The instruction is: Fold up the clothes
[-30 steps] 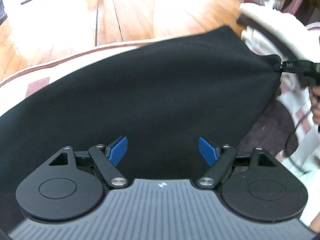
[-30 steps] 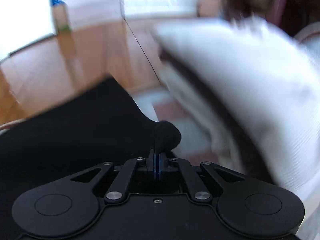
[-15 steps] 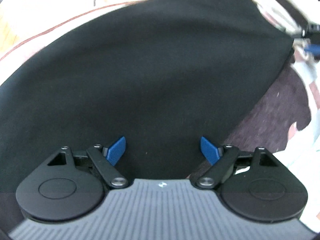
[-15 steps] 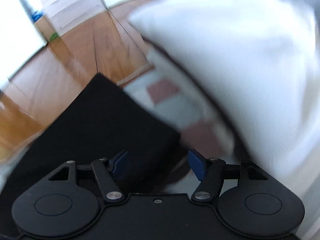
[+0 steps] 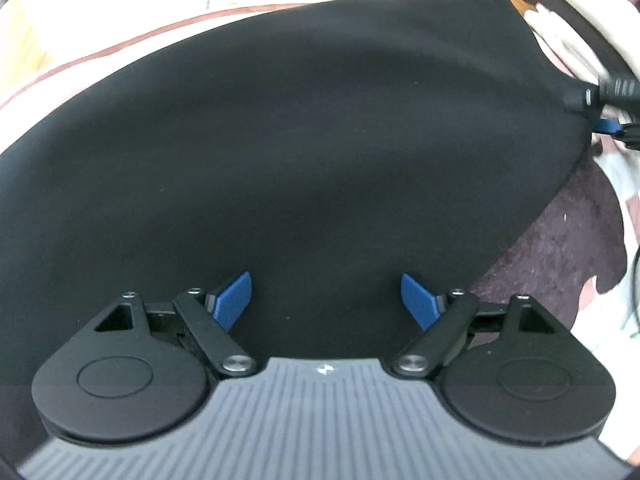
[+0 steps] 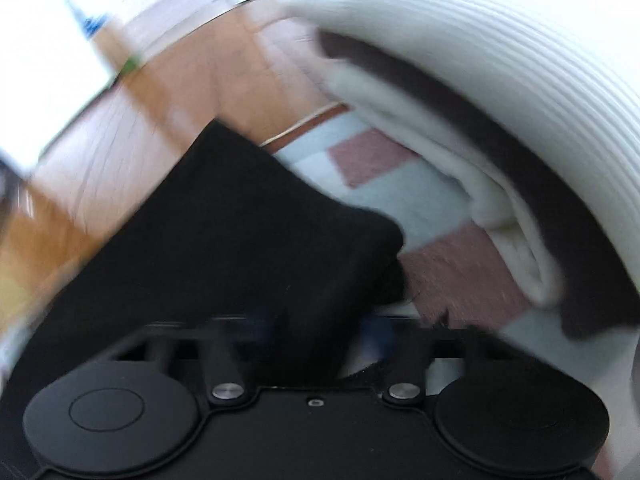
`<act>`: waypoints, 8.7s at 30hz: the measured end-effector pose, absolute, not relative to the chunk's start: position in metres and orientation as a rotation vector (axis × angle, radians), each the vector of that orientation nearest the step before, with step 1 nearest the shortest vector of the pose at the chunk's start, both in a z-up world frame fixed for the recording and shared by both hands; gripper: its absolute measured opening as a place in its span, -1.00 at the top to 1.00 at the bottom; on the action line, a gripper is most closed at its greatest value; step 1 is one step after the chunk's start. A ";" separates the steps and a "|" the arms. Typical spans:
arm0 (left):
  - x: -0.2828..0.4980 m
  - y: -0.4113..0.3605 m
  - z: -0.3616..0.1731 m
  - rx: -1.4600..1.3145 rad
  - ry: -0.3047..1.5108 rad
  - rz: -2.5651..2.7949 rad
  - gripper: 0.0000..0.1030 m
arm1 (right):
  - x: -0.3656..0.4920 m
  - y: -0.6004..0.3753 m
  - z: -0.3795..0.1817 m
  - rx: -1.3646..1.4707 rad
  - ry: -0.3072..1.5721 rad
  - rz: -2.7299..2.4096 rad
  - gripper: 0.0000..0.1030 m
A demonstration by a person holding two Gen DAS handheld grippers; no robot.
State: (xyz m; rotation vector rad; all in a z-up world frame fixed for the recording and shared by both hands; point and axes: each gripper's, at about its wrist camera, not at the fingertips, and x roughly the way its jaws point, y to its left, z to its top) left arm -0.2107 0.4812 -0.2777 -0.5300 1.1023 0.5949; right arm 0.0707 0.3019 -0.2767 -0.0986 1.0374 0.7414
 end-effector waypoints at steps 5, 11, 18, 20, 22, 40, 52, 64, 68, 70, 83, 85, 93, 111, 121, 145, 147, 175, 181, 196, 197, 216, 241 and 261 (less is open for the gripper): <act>-0.224 0.481 -0.259 -0.574 0.882 0.601 -0.57 | 0.031 0.312 -0.247 -0.236 0.761 0.807 0.77; -0.250 0.483 -0.250 -0.593 0.840 0.632 -0.57 | 0.001 0.303 -0.199 -0.257 0.615 0.924 0.76; -0.304 0.470 -0.208 -0.400 0.712 0.798 -0.58 | -0.058 0.351 -0.136 -0.157 0.509 1.273 0.76; -0.327 0.469 -0.195 -0.411 0.655 0.828 -0.60 | -0.090 0.366 -0.122 -0.130 0.494 1.414 0.76; -0.351 0.474 -0.189 -0.490 0.591 0.844 -0.60 | -0.131 0.378 -0.123 -0.157 0.479 1.563 0.76; -0.416 0.506 -0.250 -0.959 0.571 0.784 -0.60 | -0.239 0.421 -0.250 -0.451 0.711 1.835 0.75; -0.373 0.514 -0.264 -0.992 0.694 0.751 -0.61 | -0.244 0.407 -0.244 -0.576 0.776 1.940 0.40; -0.366 0.522 -0.288 -1.049 0.781 0.811 -0.64 | -0.129 0.336 -0.236 -0.780 0.734 1.478 -0.08; -0.357 0.509 -0.276 -0.842 0.838 0.843 0.64 | -0.154 0.345 -0.243 -0.786 0.661 1.542 -0.08; -0.364 0.502 -0.263 -0.825 0.781 0.844 0.80 | -0.169 0.346 -0.249 -0.845 0.605 1.557 -0.08; -0.378 0.464 -0.270 -0.695 0.854 0.943 0.78 | -0.188 0.354 -0.259 -1.013 0.497 1.469 0.80; -0.378 0.461 -0.272 -0.670 0.870 0.944 0.75 | -0.188 0.352 -0.268 -1.078 0.509 1.457 0.86; -0.374 0.469 -0.241 -0.642 0.878 0.933 0.36 | -0.149 0.338 -0.217 -0.806 0.682 1.533 0.56; -0.237 0.522 -0.235 -0.405 1.006 0.719 0.06 | -0.127 0.365 -0.269 -0.525 1.025 1.462 -0.11; -0.236 0.569 -0.267 -0.409 1.067 0.873 0.07 | -0.141 0.340 -0.269 -0.699 1.007 1.483 0.95; -0.105 0.531 -0.269 -0.323 1.137 0.552 0.97 | -0.123 0.329 -0.255 -0.325 0.984 1.465 0.54; -0.101 0.519 -0.265 -0.272 1.115 0.579 0.95 | -0.122 0.327 -0.255 -0.341 1.010 1.469 0.57; -0.328 0.605 -0.257 -0.643 0.840 1.001 0.92 | -0.122 0.314 -0.227 -0.309 1.072 1.617 0.36; -0.387 0.595 -0.229 -0.734 0.738 1.065 0.09 | -0.146 0.333 -0.189 -0.347 0.919 1.746 -0.10; -0.421 0.529 -0.278 -0.847 0.987 0.832 -0.45 | -0.210 0.373 -0.237 -0.671 0.965 1.804 -0.37; -0.423 0.529 -0.278 -0.853 0.997 0.825 -0.45 | -0.208 0.373 -0.230 -0.621 0.982 1.839 -0.37; -0.516 0.523 -0.249 -0.997 0.676 0.994 -0.39 | -0.215 0.442 -0.215 -0.298 1.103 1.866 0.70; -0.515 0.495 -0.227 -0.858 0.804 1.013 -0.43 | -0.226 0.422 -0.246 -0.466 1.082 1.839 0.62; -0.421 0.550 -0.294 -1.453 0.683 0.528 -0.54 | -0.258 0.424 -0.237 -0.529 0.985 1.871 0.15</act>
